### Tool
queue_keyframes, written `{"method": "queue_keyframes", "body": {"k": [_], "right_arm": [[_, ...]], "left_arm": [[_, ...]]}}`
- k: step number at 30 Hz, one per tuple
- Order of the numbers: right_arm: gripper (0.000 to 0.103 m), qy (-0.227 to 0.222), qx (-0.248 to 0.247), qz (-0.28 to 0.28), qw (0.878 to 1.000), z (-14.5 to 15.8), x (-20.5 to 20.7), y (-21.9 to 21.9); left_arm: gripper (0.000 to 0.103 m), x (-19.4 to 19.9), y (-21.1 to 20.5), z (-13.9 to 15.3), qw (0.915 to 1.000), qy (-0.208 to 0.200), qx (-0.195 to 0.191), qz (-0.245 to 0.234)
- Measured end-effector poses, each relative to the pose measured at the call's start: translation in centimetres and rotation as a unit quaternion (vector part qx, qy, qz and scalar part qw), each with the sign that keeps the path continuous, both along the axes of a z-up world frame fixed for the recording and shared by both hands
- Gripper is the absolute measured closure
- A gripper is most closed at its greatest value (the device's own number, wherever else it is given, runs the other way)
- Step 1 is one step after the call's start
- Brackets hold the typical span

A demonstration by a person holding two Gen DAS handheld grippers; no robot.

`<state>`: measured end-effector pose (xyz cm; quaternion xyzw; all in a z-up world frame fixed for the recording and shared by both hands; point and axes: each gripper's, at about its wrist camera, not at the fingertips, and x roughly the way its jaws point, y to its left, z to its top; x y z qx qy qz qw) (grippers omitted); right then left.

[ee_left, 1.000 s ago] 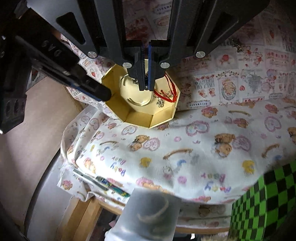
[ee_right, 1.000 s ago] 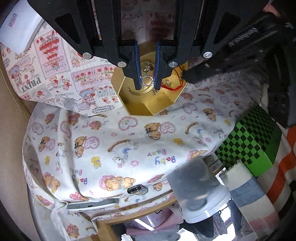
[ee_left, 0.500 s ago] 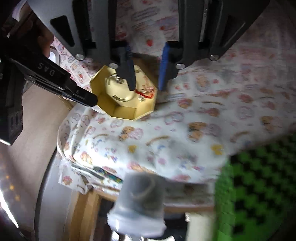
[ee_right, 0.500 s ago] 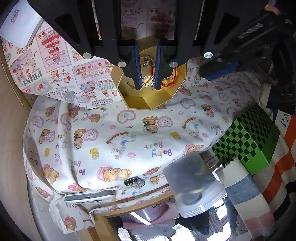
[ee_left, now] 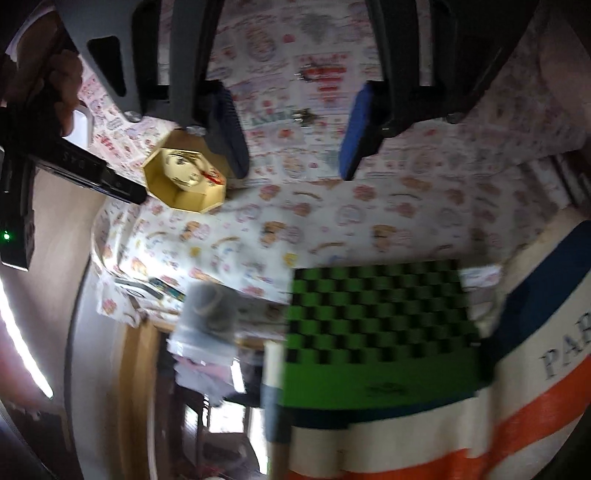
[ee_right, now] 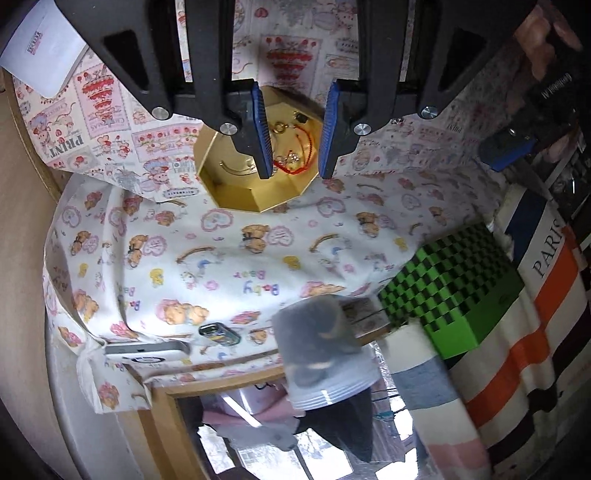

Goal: Organize jewelry
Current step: 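Move the open left tool to the silver ring on the cloth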

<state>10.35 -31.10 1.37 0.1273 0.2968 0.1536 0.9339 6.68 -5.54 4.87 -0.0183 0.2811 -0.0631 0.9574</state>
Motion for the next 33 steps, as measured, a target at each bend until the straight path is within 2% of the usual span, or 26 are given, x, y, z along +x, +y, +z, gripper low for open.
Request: {"method": "queue_keyframes", "body": {"k": [3, 6, 8, 10, 12, 14, 16, 19, 25, 29, 33], "right_arm": [[0.068, -0.010, -0.014, 0.004, 1.000, 0.2, -0.4, 0.7], [0.065, -0.012, -0.020, 0.009, 1.000, 0.2, -0.6, 1.3], [0.057, -0.015, -0.026, 0.009, 1.000, 0.1, -0.7, 1.6], [0.056, -0.017, -0.034, 0.009, 0.999, 0.0, -0.8, 2.0], [0.050, -0.018, -0.038, 0.013, 0.999, 0.0, -0.9, 2.3], [0.038, -0.021, -0.043, 0.019, 0.999, -0.2, -1.2, 2.9], [0.037, -0.023, -0.052, 0.024, 0.998, -0.2, -1.4, 3.6], [0.031, -0.026, -0.055, 0.028, 0.998, -0.4, -1.7, 4.1], [0.027, -0.014, -0.064, 0.019, 0.998, -1.3, -1.1, 4.5], [0.027, -0.007, -0.068, 0.010, 0.998, -1.7, -0.8, 4.5], [0.025, 0.001, -0.070, 0.007, 0.998, -1.9, -0.5, 4.5]], "left_arm": [[0.043, -0.9, 1.3, -0.3, 0.9998, -0.009, 0.006, 0.015], [0.033, -1.4, 2.4, -0.9, 0.9993, -0.016, 0.007, 0.034], [0.030, -1.6, 2.9, -1.4, 0.9990, -0.015, 0.009, 0.042], [0.026, -1.5, 3.3, -2.1, 0.9989, -0.012, 0.007, 0.044], [0.024, -1.4, 3.5, -2.6, 0.9987, -0.004, 0.010, 0.049], [0.023, -1.4, 3.6, -2.9, 0.9987, 0.001, 0.012, 0.050], [0.020, -1.7, 3.9, -3.1, 0.9987, -0.001, 0.008, 0.051], [0.016, -1.8, 4.2, -3.1, 0.9985, -0.004, 0.008, 0.054], [0.012, -1.4, 5.2, -3.5, 0.9977, 0.015, -0.015, 0.065], [0.012, -1.2, 5.0, -3.8, 0.9976, 0.032, -0.008, 0.061], [0.012, -0.5, 3.9, -5.0, 0.9957, 0.084, 0.008, 0.040]]}}
